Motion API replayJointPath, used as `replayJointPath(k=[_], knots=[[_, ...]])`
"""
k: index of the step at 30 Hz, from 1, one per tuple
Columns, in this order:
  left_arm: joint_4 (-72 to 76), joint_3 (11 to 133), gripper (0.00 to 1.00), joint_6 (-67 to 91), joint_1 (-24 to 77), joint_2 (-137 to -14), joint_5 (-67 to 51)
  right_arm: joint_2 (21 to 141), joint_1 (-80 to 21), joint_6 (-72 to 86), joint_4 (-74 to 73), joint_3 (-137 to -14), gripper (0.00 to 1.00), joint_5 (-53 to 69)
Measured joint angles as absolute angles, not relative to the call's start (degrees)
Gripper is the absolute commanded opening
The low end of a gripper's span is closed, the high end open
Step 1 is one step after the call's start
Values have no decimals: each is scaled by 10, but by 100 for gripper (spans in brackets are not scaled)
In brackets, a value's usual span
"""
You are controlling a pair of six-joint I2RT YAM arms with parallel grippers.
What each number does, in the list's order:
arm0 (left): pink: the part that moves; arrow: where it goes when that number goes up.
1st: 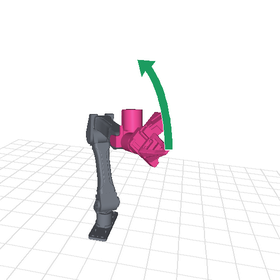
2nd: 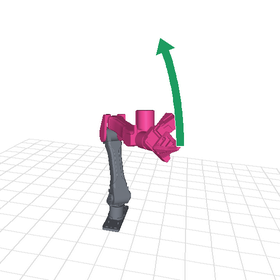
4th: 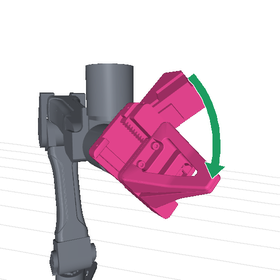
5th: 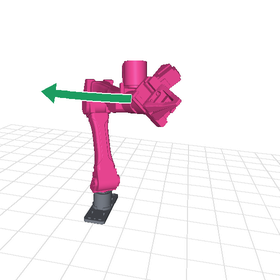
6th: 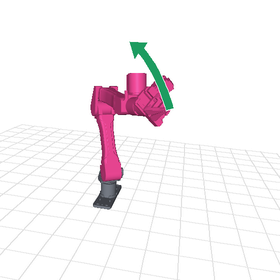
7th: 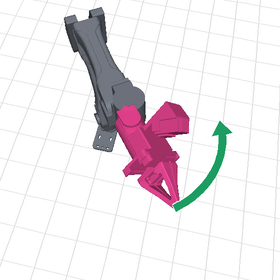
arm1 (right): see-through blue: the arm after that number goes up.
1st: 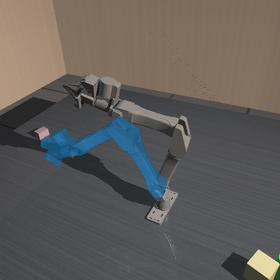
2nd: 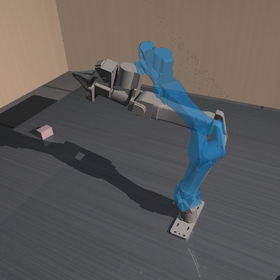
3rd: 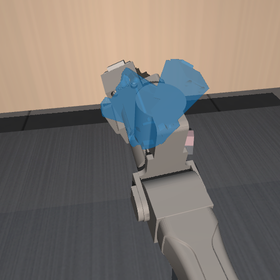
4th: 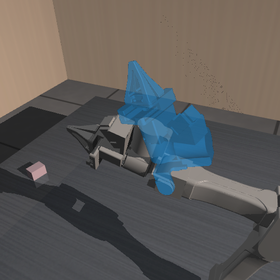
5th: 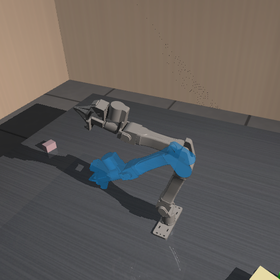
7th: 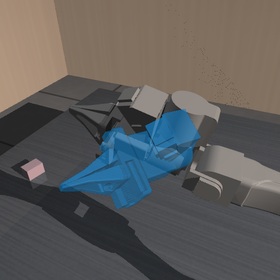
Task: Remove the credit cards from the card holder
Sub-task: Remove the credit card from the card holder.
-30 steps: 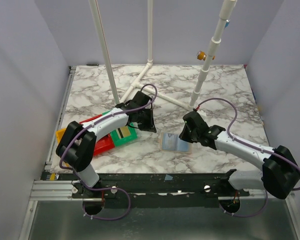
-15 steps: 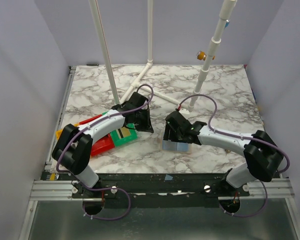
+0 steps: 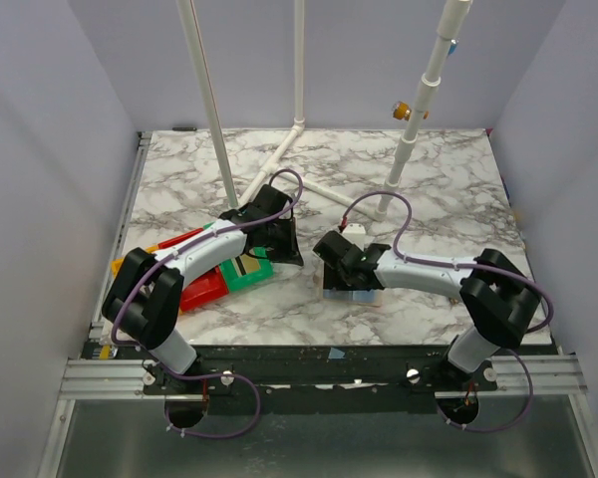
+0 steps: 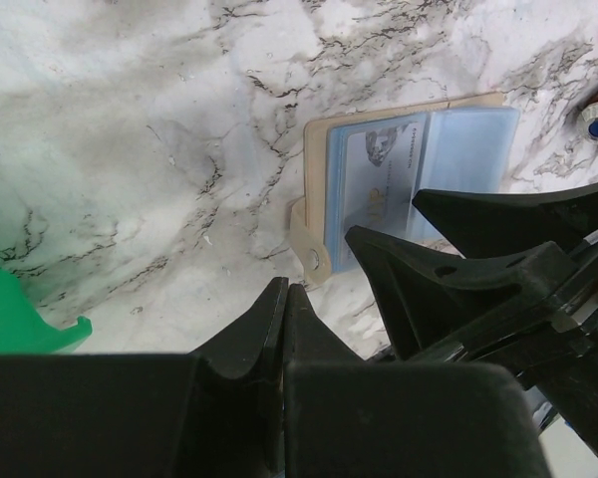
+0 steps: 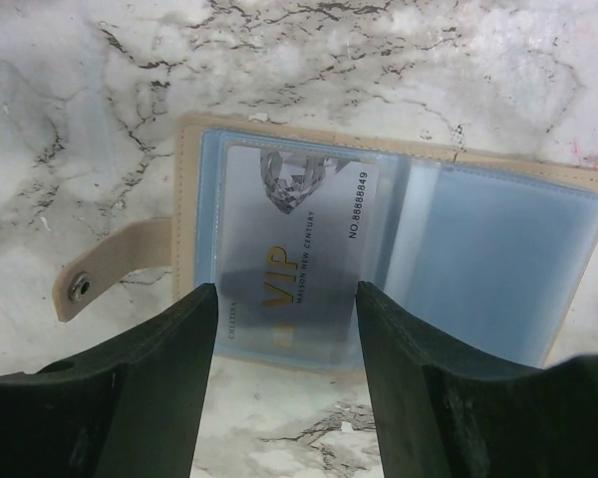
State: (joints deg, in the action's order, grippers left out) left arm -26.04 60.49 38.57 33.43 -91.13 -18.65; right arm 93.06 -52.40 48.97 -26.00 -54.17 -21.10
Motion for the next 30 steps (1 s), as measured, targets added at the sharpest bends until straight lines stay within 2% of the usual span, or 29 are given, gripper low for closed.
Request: replayJointPath(k=[20, 30], knots=[[-259, 605, 0, 384, 334, -911, -187, 968, -544, 490, -294, -571, 61, -242], [-259, 605, 0, 380, 334, -911, -187, 969, -544, 490, -295, -571, 56, -243]])
